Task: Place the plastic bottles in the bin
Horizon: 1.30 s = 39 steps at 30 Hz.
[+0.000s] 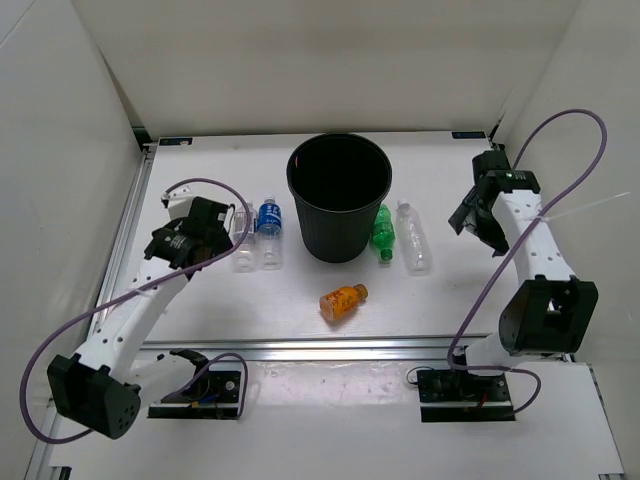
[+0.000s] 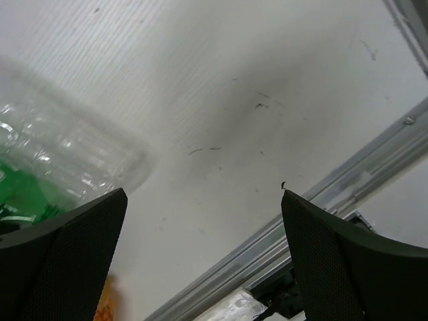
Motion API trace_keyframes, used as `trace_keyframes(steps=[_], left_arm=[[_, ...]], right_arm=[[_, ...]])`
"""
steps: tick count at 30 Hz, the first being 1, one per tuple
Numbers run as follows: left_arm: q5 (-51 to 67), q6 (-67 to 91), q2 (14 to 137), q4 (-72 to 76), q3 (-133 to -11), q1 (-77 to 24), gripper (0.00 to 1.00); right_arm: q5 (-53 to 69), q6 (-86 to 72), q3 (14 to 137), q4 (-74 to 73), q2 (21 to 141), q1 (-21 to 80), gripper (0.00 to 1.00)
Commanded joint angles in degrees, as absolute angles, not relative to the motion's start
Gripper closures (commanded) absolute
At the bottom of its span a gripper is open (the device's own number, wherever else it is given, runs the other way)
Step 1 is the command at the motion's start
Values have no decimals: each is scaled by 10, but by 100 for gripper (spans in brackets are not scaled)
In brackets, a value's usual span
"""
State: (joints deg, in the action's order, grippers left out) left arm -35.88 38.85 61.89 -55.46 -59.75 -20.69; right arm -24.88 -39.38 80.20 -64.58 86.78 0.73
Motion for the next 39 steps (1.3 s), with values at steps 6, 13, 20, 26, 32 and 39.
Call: trace_keyframes(steps=[6,13,20,26,32,39], left_arm=[[-391,434,630,-581,-633,-207,0],[-335,442,642,-577,-590,-207,0],[-327,442,649,-557,-584,-207,0],[-322,431,667,-557,-591,-207,0],[-316,431,684,-581,-608,-207,0],[-305,437,729,-599,-650,-207,0]], right_arm=[[-42,-286,807,-575,862,11,0],[20,-250,844,-526,940,18,0],[40,-234,855,-491,1019,50,0],[32,-217,860,-466,1091,65,0],[32,-222,872,-454,1151,65,9],[4,-234,872,-471,1137,38,41]])
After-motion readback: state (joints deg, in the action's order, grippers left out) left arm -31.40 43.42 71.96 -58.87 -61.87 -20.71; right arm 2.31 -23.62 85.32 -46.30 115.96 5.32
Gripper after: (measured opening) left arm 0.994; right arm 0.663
